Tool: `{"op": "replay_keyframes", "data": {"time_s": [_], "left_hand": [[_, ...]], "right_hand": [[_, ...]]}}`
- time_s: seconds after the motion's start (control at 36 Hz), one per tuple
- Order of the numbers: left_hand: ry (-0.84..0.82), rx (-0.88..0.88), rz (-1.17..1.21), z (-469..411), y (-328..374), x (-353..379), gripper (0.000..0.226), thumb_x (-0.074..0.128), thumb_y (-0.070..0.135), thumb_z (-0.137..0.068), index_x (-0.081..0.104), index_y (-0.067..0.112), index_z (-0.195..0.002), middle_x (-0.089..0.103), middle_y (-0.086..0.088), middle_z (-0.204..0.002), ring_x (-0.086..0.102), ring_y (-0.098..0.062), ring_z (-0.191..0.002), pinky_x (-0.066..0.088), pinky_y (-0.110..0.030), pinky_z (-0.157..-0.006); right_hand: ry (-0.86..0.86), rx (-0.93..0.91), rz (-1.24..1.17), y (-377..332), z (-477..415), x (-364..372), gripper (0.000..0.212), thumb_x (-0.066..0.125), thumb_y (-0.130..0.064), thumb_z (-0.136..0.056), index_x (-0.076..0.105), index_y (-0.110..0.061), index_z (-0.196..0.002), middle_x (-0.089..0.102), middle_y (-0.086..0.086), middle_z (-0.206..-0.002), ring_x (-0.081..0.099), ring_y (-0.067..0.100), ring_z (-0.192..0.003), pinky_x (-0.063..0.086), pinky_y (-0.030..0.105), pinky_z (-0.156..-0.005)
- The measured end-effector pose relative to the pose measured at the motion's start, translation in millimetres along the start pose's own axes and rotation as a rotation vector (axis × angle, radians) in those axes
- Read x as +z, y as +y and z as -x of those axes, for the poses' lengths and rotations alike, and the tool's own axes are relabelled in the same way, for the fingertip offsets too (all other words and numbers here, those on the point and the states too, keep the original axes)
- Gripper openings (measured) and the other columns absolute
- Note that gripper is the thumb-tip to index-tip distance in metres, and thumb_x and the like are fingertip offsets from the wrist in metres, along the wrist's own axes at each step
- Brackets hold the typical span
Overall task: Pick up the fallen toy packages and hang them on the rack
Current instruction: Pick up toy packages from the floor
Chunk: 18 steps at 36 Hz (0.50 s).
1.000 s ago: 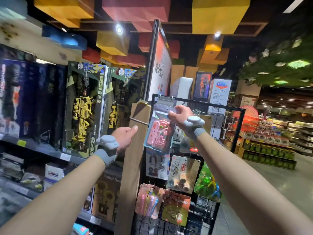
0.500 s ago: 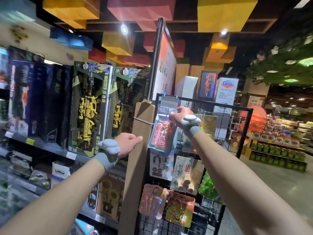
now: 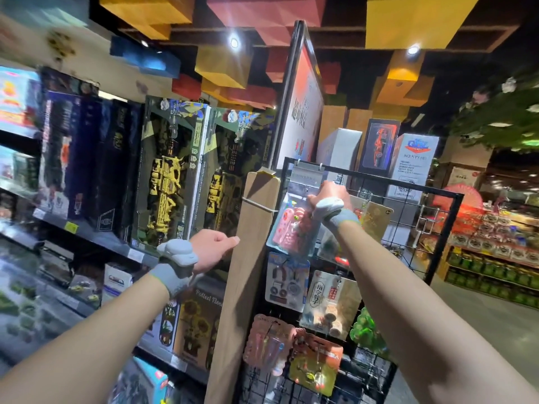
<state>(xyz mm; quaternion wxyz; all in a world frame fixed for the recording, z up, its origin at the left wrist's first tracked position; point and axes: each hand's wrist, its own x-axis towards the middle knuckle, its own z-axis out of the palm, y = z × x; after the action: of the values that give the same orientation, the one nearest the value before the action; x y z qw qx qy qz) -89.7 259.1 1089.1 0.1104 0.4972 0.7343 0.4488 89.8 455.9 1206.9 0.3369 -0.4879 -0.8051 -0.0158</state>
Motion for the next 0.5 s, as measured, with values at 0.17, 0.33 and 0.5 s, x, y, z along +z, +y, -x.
{"op": "replay_keyframes", "data": {"time_s": [0.17,0.33,0.5], "left_hand": [[0.013,-0.039,-0.014,2.7,-17.9,2.8,0.050,0.052,0.043,-0.097,0.037,0.017,-0.058,0.036,0.002,-0.052,0.033,-0.013,-0.045,0.031,-0.025,-0.053],[-0.006,-0.063,-0.067,12.6,-34.4,15.7,0.050,0.053,0.044,-0.097,0.037,0.018,-0.057,0.037,0.000,-0.055,0.036,-0.016,-0.053,0.035,-0.028,-0.062],[-0.029,-0.066,-0.131,24.0,-37.9,30.3,0.052,0.051,0.045,-0.097,0.033,0.018,-0.057,0.037,-0.002,-0.059,0.038,-0.019,-0.059,0.030,-0.030,-0.063]], "right_hand": [[0.064,-0.063,0.069,1.5,2.2,-3.6,0.035,0.066,-0.031,-0.083,0.050,-0.009,-0.106,0.066,0.012,-0.098,0.066,0.032,-0.089,0.057,0.038,-0.077],[0.067,-0.032,0.087,1.4,9.6,-5.9,0.043,0.068,-0.021,-0.079,0.048,-0.005,-0.113,0.067,0.016,-0.104,0.067,0.034,-0.096,0.055,0.038,-0.077],[0.056,-0.056,0.074,11.1,28.1,1.7,0.038,0.064,-0.025,-0.084,0.049,-0.005,-0.112,0.065,0.020,-0.108,0.064,0.039,-0.101,0.050,0.039,-0.077]]}}
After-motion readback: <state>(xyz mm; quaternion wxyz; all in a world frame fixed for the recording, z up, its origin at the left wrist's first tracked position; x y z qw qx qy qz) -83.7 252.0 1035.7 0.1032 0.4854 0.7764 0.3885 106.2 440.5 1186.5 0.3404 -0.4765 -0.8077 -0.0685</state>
